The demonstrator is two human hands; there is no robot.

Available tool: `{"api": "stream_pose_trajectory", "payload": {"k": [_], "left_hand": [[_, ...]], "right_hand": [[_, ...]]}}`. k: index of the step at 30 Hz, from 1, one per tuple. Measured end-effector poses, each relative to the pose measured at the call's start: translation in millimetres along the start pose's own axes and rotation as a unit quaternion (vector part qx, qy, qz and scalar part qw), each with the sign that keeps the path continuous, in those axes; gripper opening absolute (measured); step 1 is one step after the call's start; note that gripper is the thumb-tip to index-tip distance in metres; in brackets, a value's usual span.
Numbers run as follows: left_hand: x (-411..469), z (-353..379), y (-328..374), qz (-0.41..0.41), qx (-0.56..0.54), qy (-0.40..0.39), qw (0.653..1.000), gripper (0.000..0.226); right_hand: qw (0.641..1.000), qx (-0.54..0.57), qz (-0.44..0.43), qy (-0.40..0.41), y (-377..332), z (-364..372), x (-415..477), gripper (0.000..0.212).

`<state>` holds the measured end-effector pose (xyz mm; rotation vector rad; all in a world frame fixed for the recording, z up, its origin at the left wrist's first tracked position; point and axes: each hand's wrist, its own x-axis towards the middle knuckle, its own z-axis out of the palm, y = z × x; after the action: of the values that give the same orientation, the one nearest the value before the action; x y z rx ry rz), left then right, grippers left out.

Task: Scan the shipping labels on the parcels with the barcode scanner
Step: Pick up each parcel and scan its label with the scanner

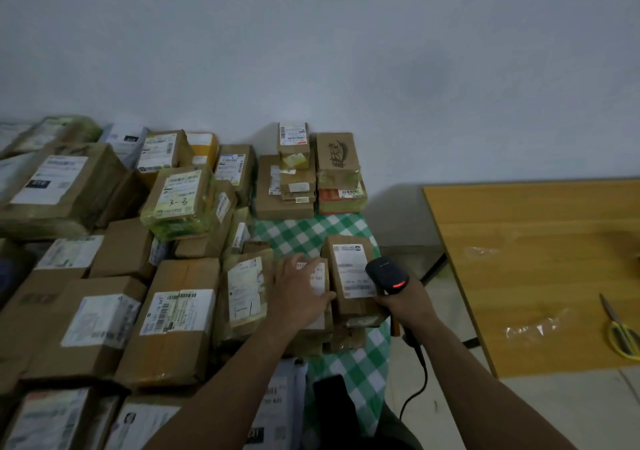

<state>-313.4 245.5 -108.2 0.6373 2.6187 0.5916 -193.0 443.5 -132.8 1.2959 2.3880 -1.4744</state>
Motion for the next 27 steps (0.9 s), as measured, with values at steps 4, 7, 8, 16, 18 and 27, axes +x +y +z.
{"api": "stream_pose_trajectory", "payload": {"k": [4, 7, 8, 16, 18, 27], "left_hand": [[4.6, 2.4, -11.0, -0.014, 0.012, -0.03, 0.999, 0.09], [6.4, 2.3, -8.1, -0.017, 0.033, -0.019, 0.999, 0.088], [7.1, 3.3, -7.9, -0.018, 0.035, -0.02, 0.999, 0.088], [45.0, -23.2, -1.7, -0.022, 0.023, -0.062, 0.998, 0.089], [66.5, -41.2, 6.4, -0.016, 0.0, -0.033, 0.999, 0.08], [201.9, -103.3, 41.6, -0.024, -0.176, 0.094, 0.98, 0.034]], "right_hand": [[0.999, -0.036, -0.018, -0.012, -5.0, 3.6, 1.3, 0.042], [0.998, -0.049, -0.038, -0.011, -3.7, 9.6, -1.1, 0.043], [0.998, -0.047, -0.035, -0.015, -4.5, 9.5, -2.0, 0.043], [0.998, -0.049, -0.047, -0.002, -39.9, -19.4, 14.1, 0.017], [0.997, -0.049, -0.062, 0.003, -58.1, -28.2, 26.5, 0.017], [0.99, -0.049, -0.132, -0.02, -134.4, -38.5, 116.0, 0.019]]}}
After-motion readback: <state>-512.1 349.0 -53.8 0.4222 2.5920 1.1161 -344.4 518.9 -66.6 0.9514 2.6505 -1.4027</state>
